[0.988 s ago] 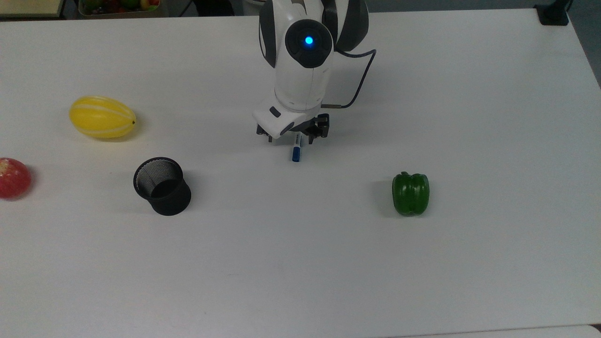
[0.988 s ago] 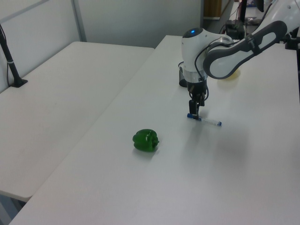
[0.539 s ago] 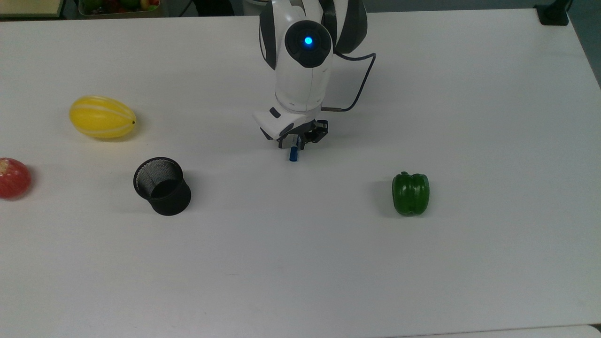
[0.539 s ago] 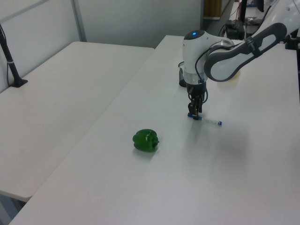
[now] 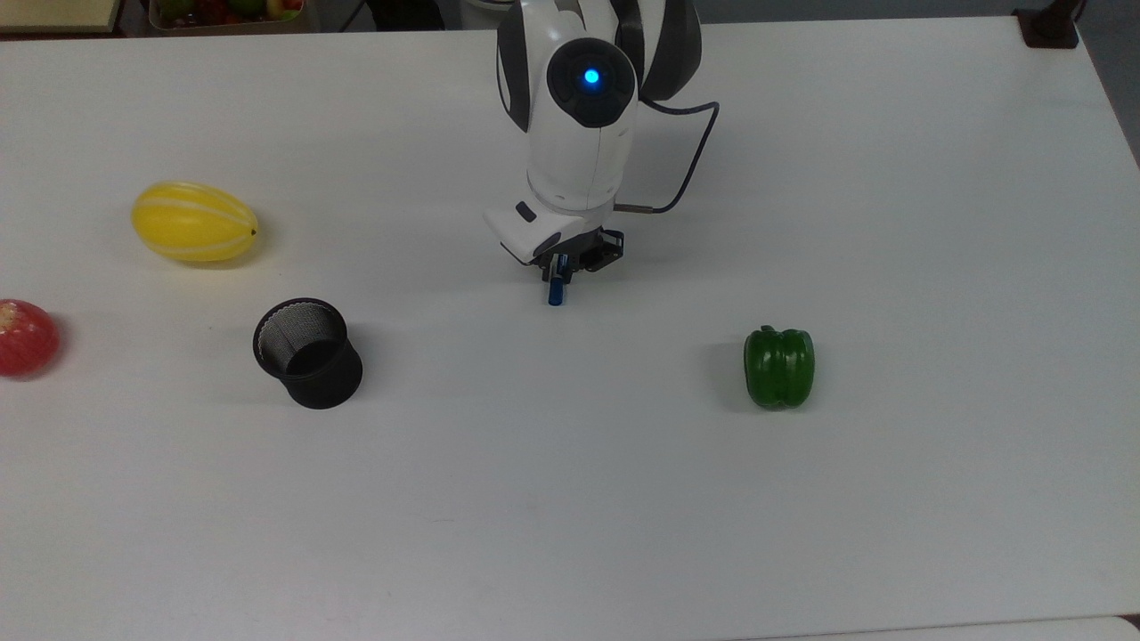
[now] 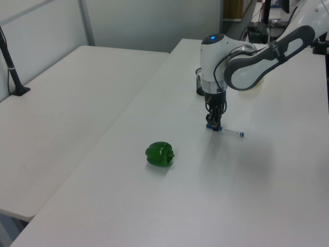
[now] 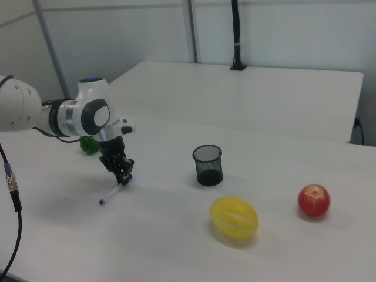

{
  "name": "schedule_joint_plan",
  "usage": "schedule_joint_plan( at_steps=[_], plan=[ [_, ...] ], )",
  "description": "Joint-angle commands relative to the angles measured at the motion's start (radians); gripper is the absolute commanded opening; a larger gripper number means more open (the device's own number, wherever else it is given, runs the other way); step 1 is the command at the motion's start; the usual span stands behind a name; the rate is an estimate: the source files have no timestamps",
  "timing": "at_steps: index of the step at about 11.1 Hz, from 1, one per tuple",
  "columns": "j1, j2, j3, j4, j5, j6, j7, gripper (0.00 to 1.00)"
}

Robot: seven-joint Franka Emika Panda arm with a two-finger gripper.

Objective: Place marker
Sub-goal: 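Lower the open gripper onto the marker and close it around the barrel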

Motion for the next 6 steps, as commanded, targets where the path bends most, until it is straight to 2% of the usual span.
schedule_joint_plan(
  at_steps=[1,5,6],
  plan=[
    [0.008,-0.016,-0.001,-0.028,-0.018,0.028,0.029,0.12],
    [0.01,-0.037,0.0,-0.025,-0.016,0.009,0.032,0.09],
    [0.01,-0.051,0.0,-0.012,-0.013,-0.037,0.031,0.09]
  ],
)
